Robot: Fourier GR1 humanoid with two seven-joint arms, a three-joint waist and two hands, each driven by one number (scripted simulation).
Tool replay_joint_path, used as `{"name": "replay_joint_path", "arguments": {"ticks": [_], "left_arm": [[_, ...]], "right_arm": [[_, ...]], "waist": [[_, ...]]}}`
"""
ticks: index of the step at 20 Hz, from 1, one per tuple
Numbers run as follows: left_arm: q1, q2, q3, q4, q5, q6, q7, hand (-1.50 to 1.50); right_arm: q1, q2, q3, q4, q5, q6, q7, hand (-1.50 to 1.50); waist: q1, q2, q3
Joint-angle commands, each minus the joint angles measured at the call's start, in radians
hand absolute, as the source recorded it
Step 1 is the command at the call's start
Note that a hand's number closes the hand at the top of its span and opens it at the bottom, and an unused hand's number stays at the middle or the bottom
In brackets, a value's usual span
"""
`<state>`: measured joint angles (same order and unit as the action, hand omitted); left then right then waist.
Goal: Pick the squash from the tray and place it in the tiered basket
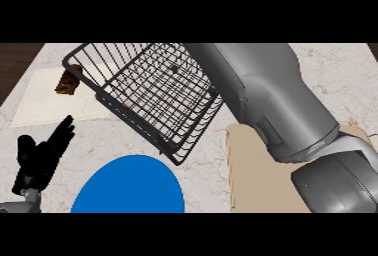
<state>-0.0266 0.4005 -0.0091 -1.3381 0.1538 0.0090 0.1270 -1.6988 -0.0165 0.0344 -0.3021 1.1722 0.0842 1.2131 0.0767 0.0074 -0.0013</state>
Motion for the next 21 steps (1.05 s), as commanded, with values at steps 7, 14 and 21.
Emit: {"name": "replay_joint_path", "arguments": {"ticks": [7, 14, 21], "left_arm": [[0.051, 0.005, 0.019, 0.007, 0.001, 0.01, 0.008, 0.0], [0.1, 0.018, 0.058, 0.016, 0.022, 0.01, 0.0, 0.0], [0.116, 0.021, 0.074, 0.018, 0.033, 0.007, 0.002, 0.0]], "right_arm": [[-0.132, -0.031, -0.086, -0.1, 0.084, -0.211, 0.274, -1.5], [-0.124, -0.018, -0.201, -0.287, 0.101, -0.371, 0.274, -1.5], [-0.071, 0.015, -0.217, -0.513, 0.112, -0.393, 0.254, -1.5]], "waist": [[-0.072, -0.029, 0.0], [-0.114, -0.054, 0.004], [-0.129, -0.067, 0.006]]}}
